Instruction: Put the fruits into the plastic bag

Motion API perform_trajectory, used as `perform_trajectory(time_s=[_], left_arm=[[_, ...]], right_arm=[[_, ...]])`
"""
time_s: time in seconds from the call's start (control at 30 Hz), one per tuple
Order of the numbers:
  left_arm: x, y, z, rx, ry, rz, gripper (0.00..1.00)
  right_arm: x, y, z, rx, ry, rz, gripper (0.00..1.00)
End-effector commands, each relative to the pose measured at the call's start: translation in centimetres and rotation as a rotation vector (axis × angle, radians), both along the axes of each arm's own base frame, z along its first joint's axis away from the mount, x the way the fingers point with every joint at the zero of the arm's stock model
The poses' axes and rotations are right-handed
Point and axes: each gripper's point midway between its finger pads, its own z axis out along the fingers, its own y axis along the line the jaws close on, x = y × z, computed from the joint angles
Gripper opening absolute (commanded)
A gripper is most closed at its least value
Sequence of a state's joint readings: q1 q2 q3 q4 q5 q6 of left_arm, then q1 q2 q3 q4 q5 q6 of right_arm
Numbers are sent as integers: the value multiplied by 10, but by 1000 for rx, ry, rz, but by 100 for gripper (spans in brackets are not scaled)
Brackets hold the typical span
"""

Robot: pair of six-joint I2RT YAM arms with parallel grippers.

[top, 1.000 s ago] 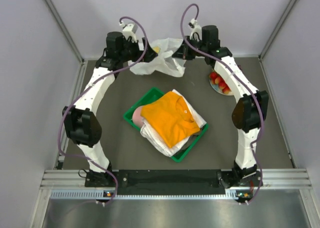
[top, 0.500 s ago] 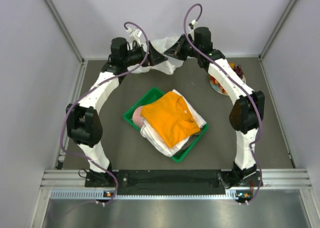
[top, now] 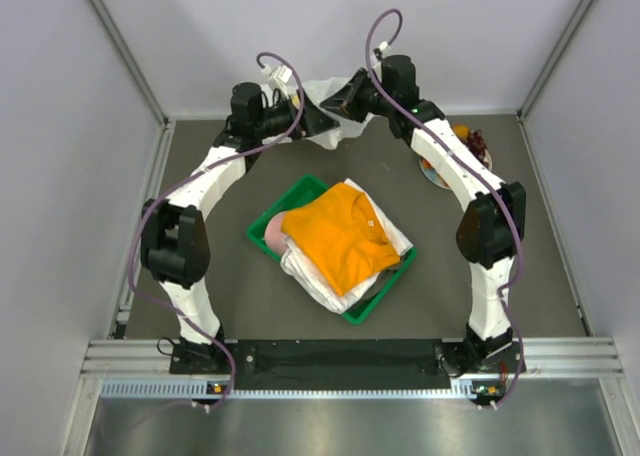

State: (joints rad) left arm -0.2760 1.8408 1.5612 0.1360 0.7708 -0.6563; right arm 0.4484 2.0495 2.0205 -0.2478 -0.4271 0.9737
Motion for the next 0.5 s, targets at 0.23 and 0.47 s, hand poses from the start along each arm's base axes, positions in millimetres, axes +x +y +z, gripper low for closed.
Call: perform_trajectory(time_s=[0.23,0.47], left_arm=[[24,-6,13,-47,-71,46,63],[31,-10,13,-73,-49,39,13]], right_arm=[[-16,6,47,48,-88,19,0],[-17,-3,44,-31,-117,-10,6]])
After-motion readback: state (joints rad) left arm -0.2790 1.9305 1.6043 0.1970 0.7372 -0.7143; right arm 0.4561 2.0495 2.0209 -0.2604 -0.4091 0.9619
